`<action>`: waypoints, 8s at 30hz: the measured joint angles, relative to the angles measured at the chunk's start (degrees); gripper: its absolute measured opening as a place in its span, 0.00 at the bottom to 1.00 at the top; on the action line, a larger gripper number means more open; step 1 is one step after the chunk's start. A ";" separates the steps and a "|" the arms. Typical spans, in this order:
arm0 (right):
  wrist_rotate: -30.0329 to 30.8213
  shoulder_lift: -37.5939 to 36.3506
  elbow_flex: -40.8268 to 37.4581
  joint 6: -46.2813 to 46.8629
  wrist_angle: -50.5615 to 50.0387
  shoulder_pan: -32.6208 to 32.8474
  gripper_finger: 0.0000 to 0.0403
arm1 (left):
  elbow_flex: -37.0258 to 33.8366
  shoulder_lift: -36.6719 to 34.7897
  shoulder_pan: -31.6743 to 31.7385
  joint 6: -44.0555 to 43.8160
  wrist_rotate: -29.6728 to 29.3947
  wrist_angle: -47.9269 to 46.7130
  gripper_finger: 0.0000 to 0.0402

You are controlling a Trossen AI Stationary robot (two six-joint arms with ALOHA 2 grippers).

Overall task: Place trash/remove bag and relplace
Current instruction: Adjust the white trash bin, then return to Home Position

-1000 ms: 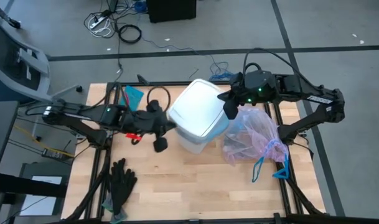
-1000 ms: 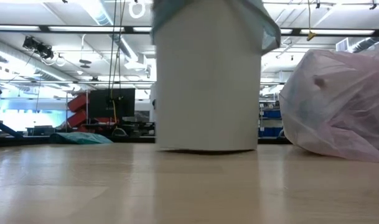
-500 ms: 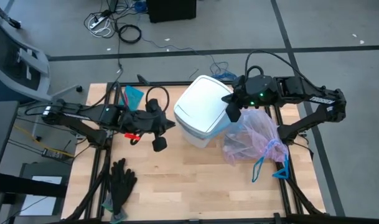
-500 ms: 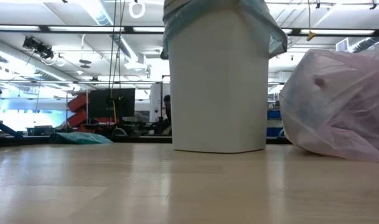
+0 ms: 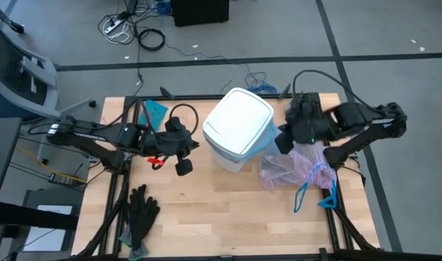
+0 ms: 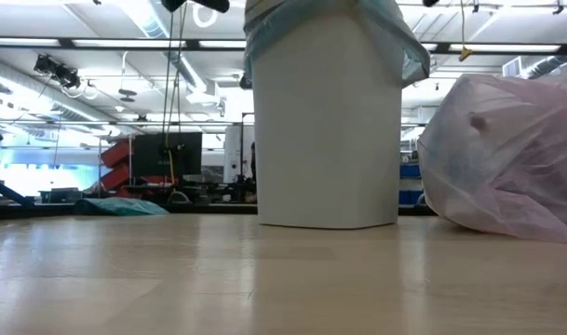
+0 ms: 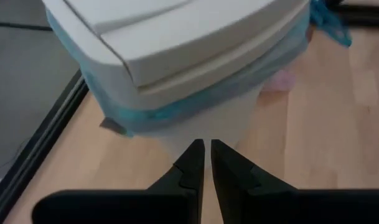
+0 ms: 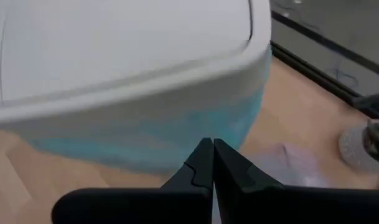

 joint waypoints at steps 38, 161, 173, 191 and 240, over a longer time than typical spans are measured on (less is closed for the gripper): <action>-15.72 -11.97 -53.44 -18.52 76.22 -21.18 0.00 | -33.29 -15.37 4.70 -5.07 12.34 41.60 0.10; -38.50 -70.54 -84.48 -36.23 66.88 -27.68 0.01 | -65.97 -72.60 4.92 16.08 20.40 45.74 0.10; -31.69 -70.56 -84.48 -36.15 61.27 -27.96 0.01 | -65.99 -72.60 4.92 17.57 18.88 45.49 0.10; -27.41 -70.56 -85.57 -35.24 60.32 -27.77 0.01 | -65.99 -72.57 4.92 19.93 18.75 45.21 0.10; -32.42 -70.54 -85.83 -28.21 64.97 -27.60 0.01 | -74.75 -72.57 4.87 16.21 7.97 48.71 0.10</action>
